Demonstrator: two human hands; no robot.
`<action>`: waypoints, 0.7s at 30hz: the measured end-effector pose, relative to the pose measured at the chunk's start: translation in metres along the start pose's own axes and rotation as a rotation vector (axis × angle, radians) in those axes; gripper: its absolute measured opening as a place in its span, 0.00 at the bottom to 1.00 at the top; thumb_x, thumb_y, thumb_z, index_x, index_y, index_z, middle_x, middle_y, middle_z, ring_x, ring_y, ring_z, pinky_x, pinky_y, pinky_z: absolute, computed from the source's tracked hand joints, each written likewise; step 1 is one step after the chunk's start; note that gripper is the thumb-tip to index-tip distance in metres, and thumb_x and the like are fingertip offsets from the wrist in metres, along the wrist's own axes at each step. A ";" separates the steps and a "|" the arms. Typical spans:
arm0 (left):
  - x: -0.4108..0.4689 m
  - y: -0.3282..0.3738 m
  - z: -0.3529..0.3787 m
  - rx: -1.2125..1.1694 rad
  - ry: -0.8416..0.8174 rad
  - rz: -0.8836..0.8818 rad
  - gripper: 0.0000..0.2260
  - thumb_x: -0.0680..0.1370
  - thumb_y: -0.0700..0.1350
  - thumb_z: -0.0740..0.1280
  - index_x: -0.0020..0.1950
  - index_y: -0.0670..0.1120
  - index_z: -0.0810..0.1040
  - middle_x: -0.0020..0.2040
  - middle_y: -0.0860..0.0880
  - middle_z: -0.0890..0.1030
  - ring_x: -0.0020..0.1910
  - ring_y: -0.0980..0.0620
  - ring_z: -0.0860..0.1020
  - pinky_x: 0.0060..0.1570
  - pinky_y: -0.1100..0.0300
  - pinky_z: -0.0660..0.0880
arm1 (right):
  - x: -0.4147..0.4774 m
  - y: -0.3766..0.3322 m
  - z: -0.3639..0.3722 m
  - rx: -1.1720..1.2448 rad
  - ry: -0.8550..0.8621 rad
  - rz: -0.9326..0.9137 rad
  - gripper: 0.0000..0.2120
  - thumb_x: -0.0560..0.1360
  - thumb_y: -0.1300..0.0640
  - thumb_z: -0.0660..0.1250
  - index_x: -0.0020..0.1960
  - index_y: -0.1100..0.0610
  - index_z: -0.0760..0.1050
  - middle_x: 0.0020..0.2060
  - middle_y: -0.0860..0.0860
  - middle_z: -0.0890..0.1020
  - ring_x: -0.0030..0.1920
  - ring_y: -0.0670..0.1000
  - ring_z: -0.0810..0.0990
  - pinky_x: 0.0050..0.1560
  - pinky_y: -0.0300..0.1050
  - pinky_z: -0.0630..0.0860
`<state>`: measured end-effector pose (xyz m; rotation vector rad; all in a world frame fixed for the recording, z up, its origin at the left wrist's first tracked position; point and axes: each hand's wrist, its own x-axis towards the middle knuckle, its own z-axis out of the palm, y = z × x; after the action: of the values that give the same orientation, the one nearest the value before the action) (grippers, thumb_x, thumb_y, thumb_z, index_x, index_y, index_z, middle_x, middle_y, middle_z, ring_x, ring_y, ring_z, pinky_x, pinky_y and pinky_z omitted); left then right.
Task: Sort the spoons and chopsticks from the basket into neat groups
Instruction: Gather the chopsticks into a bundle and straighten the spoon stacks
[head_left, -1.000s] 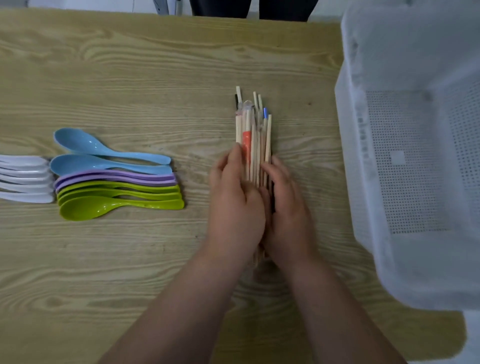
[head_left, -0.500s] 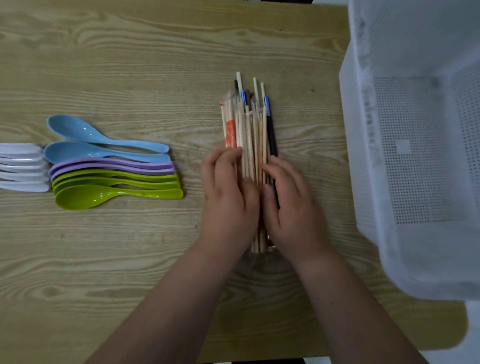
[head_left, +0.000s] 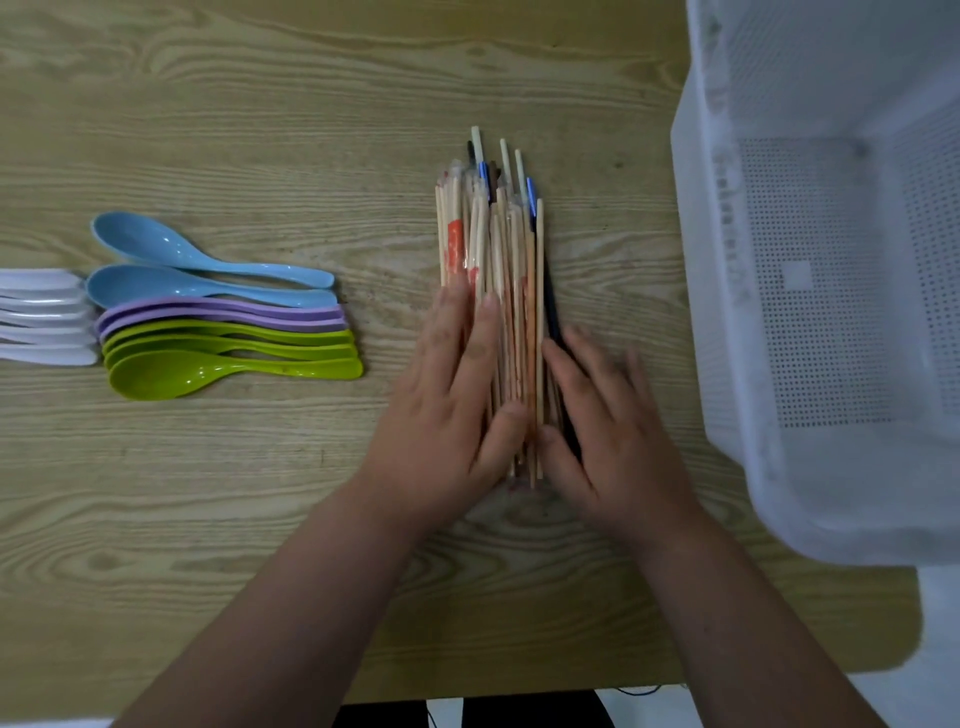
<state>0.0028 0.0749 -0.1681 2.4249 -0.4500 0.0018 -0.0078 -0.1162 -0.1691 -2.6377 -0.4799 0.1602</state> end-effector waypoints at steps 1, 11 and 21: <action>-0.008 -0.002 -0.001 0.024 -0.031 0.037 0.34 0.82 0.56 0.59 0.78 0.33 0.56 0.79 0.31 0.52 0.80 0.34 0.50 0.75 0.36 0.57 | -0.005 0.003 -0.001 -0.023 -0.028 -0.031 0.32 0.80 0.46 0.55 0.80 0.59 0.60 0.80 0.57 0.60 0.80 0.54 0.55 0.78 0.66 0.50; -0.017 -0.017 0.003 0.271 -0.127 0.202 0.47 0.77 0.72 0.59 0.80 0.36 0.57 0.80 0.33 0.53 0.81 0.36 0.49 0.77 0.41 0.57 | -0.011 0.015 -0.014 -0.131 -0.240 -0.185 0.44 0.74 0.39 0.60 0.82 0.59 0.50 0.82 0.54 0.50 0.81 0.52 0.48 0.78 0.64 0.52; -0.011 -0.020 0.002 0.297 -0.096 0.241 0.43 0.77 0.70 0.63 0.80 0.40 0.62 0.80 0.33 0.56 0.80 0.35 0.53 0.74 0.39 0.63 | -0.004 0.017 -0.018 -0.075 -0.137 -0.201 0.39 0.75 0.37 0.62 0.78 0.61 0.62 0.77 0.57 0.64 0.77 0.57 0.63 0.75 0.64 0.62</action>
<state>-0.0014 0.0913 -0.1835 2.6507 -0.8355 0.0609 -0.0027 -0.1390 -0.1610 -2.6418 -0.8080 0.2651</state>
